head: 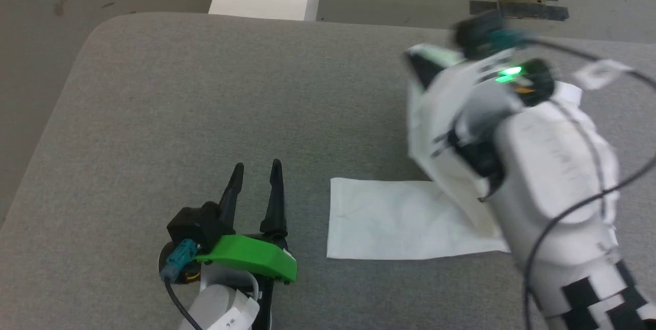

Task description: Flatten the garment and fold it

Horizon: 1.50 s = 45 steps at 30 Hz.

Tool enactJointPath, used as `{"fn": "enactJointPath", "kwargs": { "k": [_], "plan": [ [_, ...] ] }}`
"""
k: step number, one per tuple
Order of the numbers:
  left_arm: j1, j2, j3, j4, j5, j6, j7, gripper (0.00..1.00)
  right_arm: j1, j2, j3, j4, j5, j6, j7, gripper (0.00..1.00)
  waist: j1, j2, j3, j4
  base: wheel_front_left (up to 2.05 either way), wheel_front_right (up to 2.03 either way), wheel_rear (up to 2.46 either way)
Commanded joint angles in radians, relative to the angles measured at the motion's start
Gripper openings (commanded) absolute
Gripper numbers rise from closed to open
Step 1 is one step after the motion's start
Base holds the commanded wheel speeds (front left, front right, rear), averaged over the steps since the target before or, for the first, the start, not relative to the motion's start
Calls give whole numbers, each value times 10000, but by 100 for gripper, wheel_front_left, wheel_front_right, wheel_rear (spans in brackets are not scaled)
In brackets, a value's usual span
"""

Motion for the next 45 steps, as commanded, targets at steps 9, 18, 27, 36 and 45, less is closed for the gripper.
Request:
{"fn": "enactJointPath", "kwargs": {
  "k": [9, 18, 27, 36, 45],
  "plan": [
    [-35, -7, 72, -131, -267, 146, -36, 100, 1093, 26, 3977, 386, 848, -13, 1786, 0, 0, 0, 177, 565, 0, 0, 0],
    [252, -7, 445, -113, -55, 119, -36, 100, 2557, -617, 2782, -1455, 1505, -13, 768, 100, 0, 0, -334, -322, 0, 0, 0],
    [153, -6, 427, 128, 383, -195, -36, 100, 5811, -805, -841, -4704, 52, -13, -1708, 100, 0, 0, -761, -1608, 0, 0, 0],
    [-1752, 350, -433, 1775, 1443, -353, 1367, 100, 7533, -149, -2367, -5233, -625, -13, -2201, 100, 0, 0, -433, -2754, 0, 0, 0],
    [-4641, 571, -1147, 4131, 1949, -637, 5040, 100, 7027, -27, -2124, -5175, -365, -13, -2321, 100, 0, 0, 303, -3512, 0, 0, 0]
  ]
}}
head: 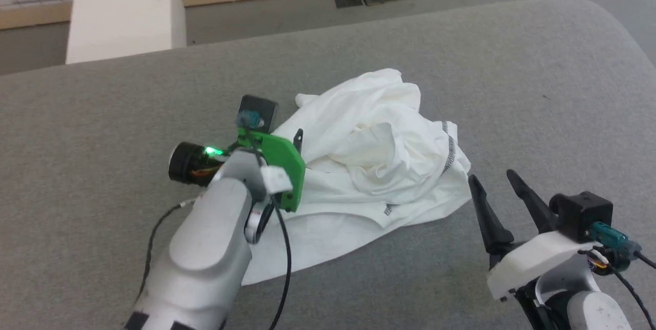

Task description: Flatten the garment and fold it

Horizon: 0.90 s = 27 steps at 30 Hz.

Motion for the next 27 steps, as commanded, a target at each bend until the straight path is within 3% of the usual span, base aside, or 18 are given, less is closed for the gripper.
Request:
{"fn": "enactJointPath", "kwargs": {
  "k": [1, 5, 9, 10, 11, 14, 20, 23, 27],
  "plan": [
    [-391, 122, -91, 357, 168, -89, 545, 100, -205, 44, 57, 44, 97, -13, -105, 100, 0, -1, 487, -465, 0, 0, 0],
    [-1172, 282, -334, 1318, 351, -92, 2251, 100, -346, 60, 91, 233, 182, -13, -213, 100, 0, -1, 755, -661, 0, 0, 0],
    [-1579, 241, -311, 1822, 24, -385, 3394, 100, -452, 70, 119, 390, 246, -13, -311, 100, 0, -1, 928, -792, 0, 0, 0],
    [-1644, 244, -330, 1863, -16, -466, 3528, 43, -471, 72, 115, 419, 252, -13, -333, 100, 0, -1, 948, -806, 0, 0, 0],
    [-1738, 269, -330, 1819, -46, -546, 3511, 0, -492, 74, 106, 447, 255, -13, -360, 100, 0, -1, 968, -815, 0, 0, 0],
    [-1950, 306, 3, 1429, -230, -433, 2683, 0, -545, 79, 53, 490, 257, -13, -419, 100, 0, -1, 971, -774, 0, 0, 0],
    [-2015, 676, 1331, 298, -798, 138, -14, 0, -557, 86, -28, 458, 201, -13, -413, 100, 0, -1, 692, -426, 0, 0, 0],
    [-1632, 1086, 2192, -336, -1058, 648, -1114, 0, -491, 87, -86, 402, 145, -13, -354, 100, 0, -1, 482, -160, 0, 0, 0],
    [-508, 1502, 3211, -989, -1402, 1440, -1734, 0, -358, 89, -101, 304, 84, -13, -228, 100, 0, -1, 202, 180, 0, 0, 0]
  ]
}}
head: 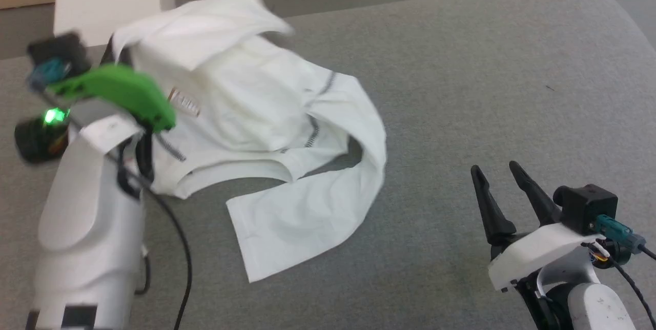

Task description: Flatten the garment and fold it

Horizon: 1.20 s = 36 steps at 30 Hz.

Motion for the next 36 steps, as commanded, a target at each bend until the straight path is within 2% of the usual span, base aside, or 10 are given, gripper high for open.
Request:
{"fn": "enactJointPath", "kwargs": {
  "k": [1, 7, 8, 9, 12, 15, 20, 28, 35, 36],
  "plan": [
    [631, 97, 223, -79, -227, 172, -26, 0, 75, 26, -6, -87, -78, -13, 51, 100, 0, 0, -340, 377, 0, 0, 0],
    [3089, -120, 917, -504, -984, 679, 338, 0, 313, 26, 70, -235, -145, -13, 315, 100, 0, 0, -716, 742, 0, 0, 0],
    [3505, -262, 985, -600, -1169, 662, 364, 57, 349, 27, 97, -264, -165, -13, 369, 100, 0, 0, -767, 791, 0, 0, 0],
    [3818, -417, 1053, -698, -1334, 660, 341, 100, 379, 27, 107, -291, -181, -13, 405, 100, 0, 0, -815, 837, 0, 0, 0],
    [4737, -1004, 1240, -1187, -1937, 401, -5, 100, 441, 27, 227, -391, -273, -13, 535, 100, 0, 0, -936, 976, 0, 0, 0],
    [5397, -1391, 1459, -1813, -2238, 22, -1231, 100, 384, 20, 476, -444, -353, -13, 638, 100, 0, 0, -1023, 1109, 0, 0, 0],
    [5950, -1672, 1241, -2511, -1780, -528, -3089, 100, 39, -18, 845, -316, -584, -13, 1101, 100, 0, 0, -936, 1463, 0, 0, 0],
    [5594, -1910, 1181, -3643, -405, -828, -3293, 100, -1721, -56, 1437, 1619, -741, -13, 2773, 100, 0, 0, -173, 2216, 0, 0, 0],
    [5205, -1932, 684, -3926, -600, -612, -3295, 100, -2963, -44, 1831, 3569, -727, -13, 4220, 100, 0, 0, 422, 2698, 0, 0, 0],
    [5180, -1933, 657, -3947, -616, -575, -3296, 100, -3050, -65, 1914, 3740, -656, -13, 4407, 95, 0, 0, 460, 2721, 0, 0, 0]
  ]
}}
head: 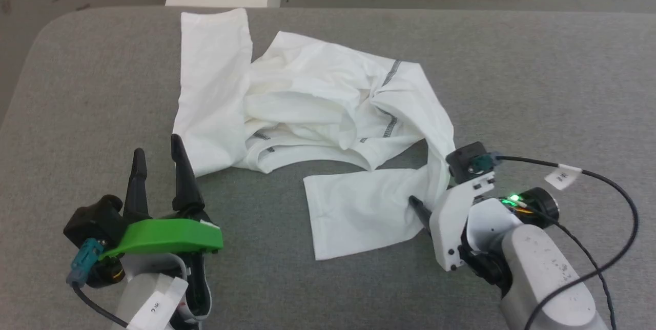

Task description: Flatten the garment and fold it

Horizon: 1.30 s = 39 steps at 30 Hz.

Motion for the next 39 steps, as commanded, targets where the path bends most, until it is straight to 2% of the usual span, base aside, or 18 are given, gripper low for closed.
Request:
{"fn": "enactJointPath", "kwargs": {
  "k": [1, 2, 6, 13, 16, 20, 22, 27, 29, 30, 35, 39],
  "plan": [
    [-169, -21, -26, -56, -37, 101, -36, 100, -196, -85, 106, 177, 133, -15, 188, 31, 0, 0, 330, 319, 0, 0, 0],
    [-177, -21, -48, -70, -56, 128, -36, 100, -258, -187, 157, 243, 166, -15, 267, 0, 0, 0, 339, 335, 0, 0, 0],
    [-186, -22, -142, -111, -160, 228, -36, 100, -277, -918, -467, 149, 209, -15, 265, 0, 0, 0, 271, 412, 0, 0, 0],
    [-102, -23, -211, -106, -305, 284, -37, 100, 98, -2699, -2981, -743, -440, -15, 130, 0, 0, 0, 7, 379, 0, 0, 0],
    [-130, -23, -277, -120, -347, 274, -37, 100, 52, -3223, -4304, -1056, -973, -15, 26, 0, 0, 0, -13, 385, 0, 0, 0],
    [-213, -23, -419, -194, -366, 284, -37, 100, -333, -3604, -5748, -983, -1763, -15, -512, 0, 0, 0, 110, 441, 0, 0, 0],
    [-282, -23, -466, -175, -351, 243, -37, 100, -589, -3640, -6075, -757, -1977, -15, -818, 0, 0, 0, 182, 476, 0, 0, 0],
    [-386, -23, -487, -150, -307, 205, -37, 100, -971, -3536, -5697, 233, -1981, -15, -1231, 0, 0, 0, 323, 500, 0, 0, 0],
    [-380, -24, -483, -116, -286, 196, -37, 100, -962, -3313, -5506, 686, -1713, -15, -1215, 87, 0, 0, 306, 472, 0, 0, 0],
    [-362, -24, -472, -95, -282, 197, -37, 100, -908, -3197, -5416, 882, -1611, -15, -1196, 100, 0, 0, 271, 442, 0, 0, 0],
    [-222, -24, -553, 130, -275, 117, -37, 100, -212, -2573, -5328, 876, -1026, -15, -1639, 100, 0, 0, -148, 313, 0, 0, 0],
    [-10, -24, -561, 280, -295, 71, -37, 100, 1032, -1854, -5320, -274, -694, -15, -2193, 100, 0, 0, -610, 117, 0, 0, 0]
  ]
}}
